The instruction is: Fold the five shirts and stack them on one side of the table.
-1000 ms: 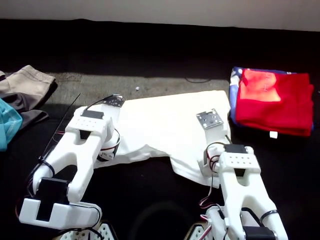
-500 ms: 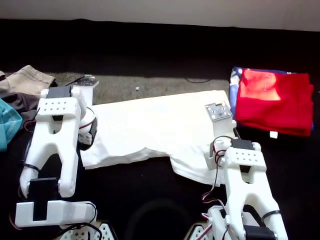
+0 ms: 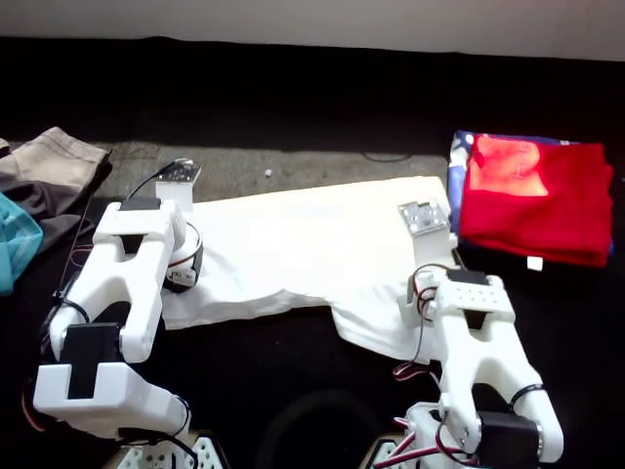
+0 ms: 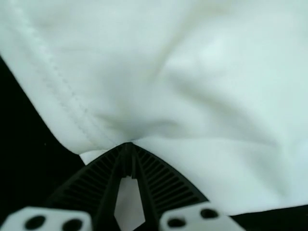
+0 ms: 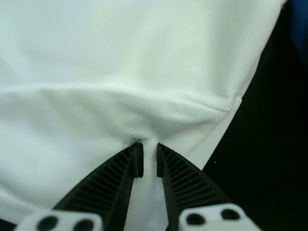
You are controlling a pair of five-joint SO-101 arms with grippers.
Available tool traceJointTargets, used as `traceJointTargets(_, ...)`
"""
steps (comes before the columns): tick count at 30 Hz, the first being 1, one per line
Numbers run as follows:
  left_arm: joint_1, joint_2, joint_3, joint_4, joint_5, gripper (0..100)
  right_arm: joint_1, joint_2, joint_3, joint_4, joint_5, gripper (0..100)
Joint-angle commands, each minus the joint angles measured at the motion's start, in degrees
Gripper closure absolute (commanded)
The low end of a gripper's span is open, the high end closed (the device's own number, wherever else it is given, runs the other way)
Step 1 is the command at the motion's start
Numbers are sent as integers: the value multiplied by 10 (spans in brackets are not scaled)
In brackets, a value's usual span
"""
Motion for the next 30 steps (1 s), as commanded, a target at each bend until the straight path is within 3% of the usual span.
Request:
traceJointTargets(1,4,3,0,-21,5,991,47,52,-15,-35,39,933)
traceJointTargets(7,4,2,0,-21,5,991,141,76,-84,-18,61,933)
traceJointTargets(15,7,-15,-28,47,5,991,133,73,-100,22,58,933)
traceJointTargets(20,7,-15,-16,45,5,991,132,0,-100,62,57,933)
traceJointTargets(25,8,2,8,-13,5,991,81,-166,-95,157,57,933)
traceJointTargets(30,8,2,10,-15,5,991,-45,-260,-94,280,66,924)
